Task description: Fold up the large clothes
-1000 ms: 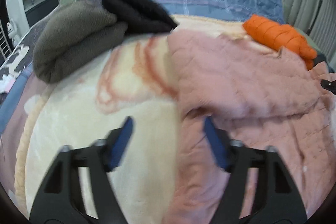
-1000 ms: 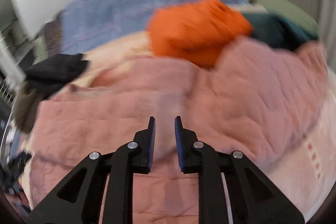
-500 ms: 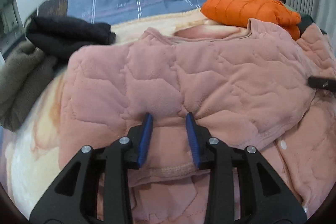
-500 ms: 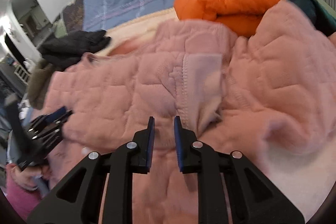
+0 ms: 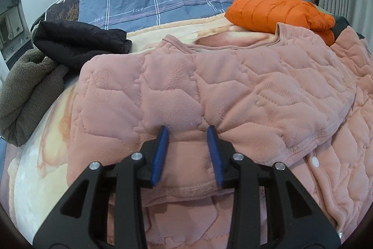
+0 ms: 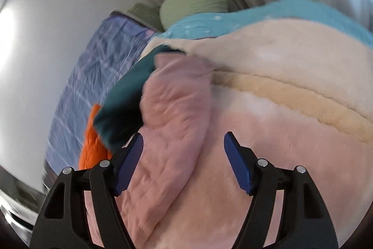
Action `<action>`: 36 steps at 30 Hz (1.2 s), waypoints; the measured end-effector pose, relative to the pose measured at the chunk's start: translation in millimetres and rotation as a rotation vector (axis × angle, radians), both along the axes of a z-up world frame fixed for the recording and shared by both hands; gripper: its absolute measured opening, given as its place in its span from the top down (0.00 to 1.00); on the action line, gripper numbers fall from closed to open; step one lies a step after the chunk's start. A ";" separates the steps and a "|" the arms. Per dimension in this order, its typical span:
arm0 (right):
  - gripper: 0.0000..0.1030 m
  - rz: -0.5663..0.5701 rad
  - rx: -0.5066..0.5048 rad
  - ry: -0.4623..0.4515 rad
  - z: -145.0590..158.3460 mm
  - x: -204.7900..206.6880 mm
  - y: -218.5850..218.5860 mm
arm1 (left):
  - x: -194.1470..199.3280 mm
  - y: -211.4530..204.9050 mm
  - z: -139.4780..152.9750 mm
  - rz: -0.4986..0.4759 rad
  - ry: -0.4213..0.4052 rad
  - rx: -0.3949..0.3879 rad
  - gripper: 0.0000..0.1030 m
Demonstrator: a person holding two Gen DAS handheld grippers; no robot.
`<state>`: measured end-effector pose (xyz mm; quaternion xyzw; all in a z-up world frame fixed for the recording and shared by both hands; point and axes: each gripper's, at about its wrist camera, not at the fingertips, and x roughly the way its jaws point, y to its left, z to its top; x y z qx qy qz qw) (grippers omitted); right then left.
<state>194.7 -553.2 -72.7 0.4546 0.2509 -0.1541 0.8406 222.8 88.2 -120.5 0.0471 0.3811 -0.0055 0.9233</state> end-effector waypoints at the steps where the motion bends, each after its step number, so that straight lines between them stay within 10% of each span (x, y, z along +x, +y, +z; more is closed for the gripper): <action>1: 0.30 0.022 0.034 -0.019 -8.3 5.7 -4.0 | 0.4 0.1 -0.1 0.000 0.000 -0.002 0.65; 7: 0.31 0.029 0.029 0.036 -29.6 40.1 -10.3 | 0.3 0.1 0.0 0.000 0.000 -0.004 0.64; 10: 0.81 -0.030 0.079 -0.007 -34.1 26.1 -16.7 | 0.5 0.5 -0.1 -0.001 0.000 -0.004 0.64; 15: 0.89 0.009 0.114 -0.159 13.3 2.3 7.0 | 1.6 0.5 -0.7 -0.001 0.000 -0.010 0.64; 25: 0.88 0.625 -0.259 -0.466 155.4 22.0 285.2 | -1.3 9.2 1.6 -0.008 -0.009 -0.081 0.64; 29: 0.81 0.916 -0.322 -0.353 108.4 41.2 414.1 | -7.6 29.8 7.2 -0.026 -0.037 -0.244 0.60; 33: 0.72 1.076 -0.241 -0.088 30.5 45.9 461.1 | -25.5 55.0 21.6 -0.061 -0.100 -0.450 0.11; 36: 0.65 1.062 -0.248 -0.040 5.9 32.7 452.7 | -36.4 64.0 34.1 -0.115 -0.145 -0.557 0.04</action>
